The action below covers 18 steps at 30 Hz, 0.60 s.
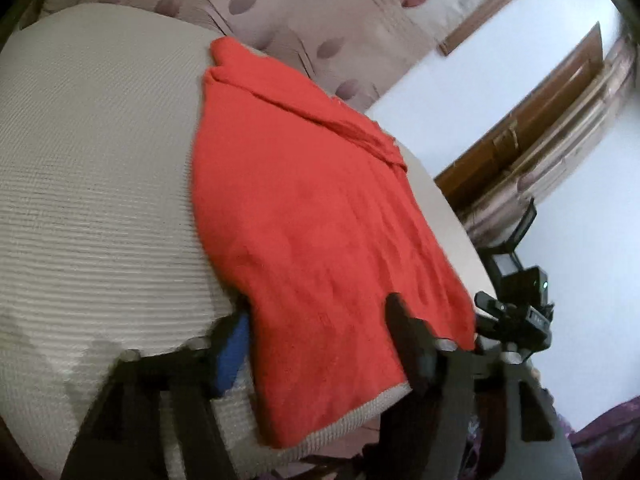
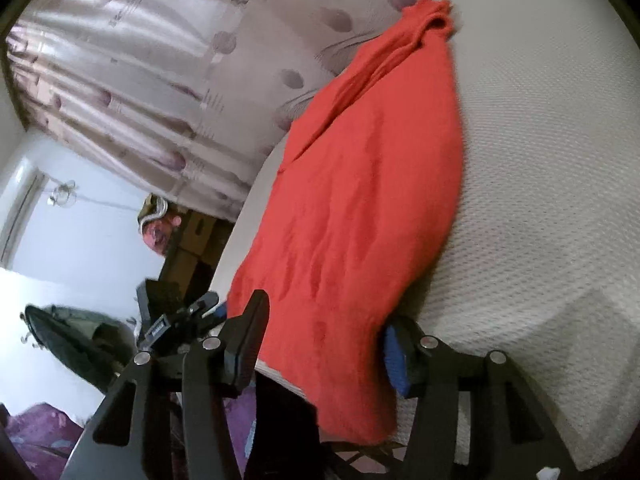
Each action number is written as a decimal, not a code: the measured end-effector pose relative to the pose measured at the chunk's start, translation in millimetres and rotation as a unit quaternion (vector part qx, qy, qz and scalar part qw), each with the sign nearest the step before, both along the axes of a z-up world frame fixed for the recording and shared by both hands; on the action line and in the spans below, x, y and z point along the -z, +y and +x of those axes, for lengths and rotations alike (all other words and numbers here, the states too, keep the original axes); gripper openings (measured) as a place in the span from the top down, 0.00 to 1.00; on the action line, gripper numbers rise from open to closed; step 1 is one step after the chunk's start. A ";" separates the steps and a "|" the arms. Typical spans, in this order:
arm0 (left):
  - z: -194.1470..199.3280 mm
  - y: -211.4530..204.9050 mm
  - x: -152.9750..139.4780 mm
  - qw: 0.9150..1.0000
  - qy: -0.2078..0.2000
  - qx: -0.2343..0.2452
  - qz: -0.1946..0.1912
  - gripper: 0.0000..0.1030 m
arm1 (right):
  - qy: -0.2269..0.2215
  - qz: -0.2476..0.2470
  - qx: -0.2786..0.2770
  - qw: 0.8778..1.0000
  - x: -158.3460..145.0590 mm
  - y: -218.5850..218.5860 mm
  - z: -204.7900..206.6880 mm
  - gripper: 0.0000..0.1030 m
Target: Fold small clothes
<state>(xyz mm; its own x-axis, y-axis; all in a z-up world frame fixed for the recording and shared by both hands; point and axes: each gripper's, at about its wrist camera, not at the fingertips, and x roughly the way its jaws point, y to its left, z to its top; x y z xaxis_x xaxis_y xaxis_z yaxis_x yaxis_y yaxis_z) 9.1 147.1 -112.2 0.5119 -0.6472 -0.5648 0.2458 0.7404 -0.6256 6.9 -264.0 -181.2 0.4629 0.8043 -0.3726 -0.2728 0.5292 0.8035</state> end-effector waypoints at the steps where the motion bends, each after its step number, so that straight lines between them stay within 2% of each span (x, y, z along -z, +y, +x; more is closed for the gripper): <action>1: 3.1 -2.2 5.2 1.000 0.015 0.004 -0.004 0.93 | 0.004 -0.002 -0.005 1.000 1.0 3.3 1.6 0.70; 2: 4.9 -4.1 9.9 1.000 0.026 0.000 -0.006 0.93 | 0.013 -0.004 -0.012 1.000 3.9 8.0 3.6 0.91; 4: 1.8 -5.1 9.5 1.000 0.018 -0.010 -0.013 0.93 | 0.030 0.004 -0.016 0.999 12.6 13.1 5.3 0.90; 9: -13.3 3.5 -11.7 0.999 -0.015 -0.029 -0.027 0.93 | 0.001 0.056 -0.008 0.998 -1.8 3.3 -5.2 0.90; 12: -20.2 7.1 -23.5 0.999 -0.029 -0.026 -0.035 0.93 | -0.022 0.061 -0.005 0.998 -18.0 -5.9 -13.7 0.90; 18: -32.4 7.0 -27.3 0.998 -0.033 -0.024 -0.041 0.93 | -0.020 0.080 0.002 0.997 -18.3 -10.4 -21.3 0.90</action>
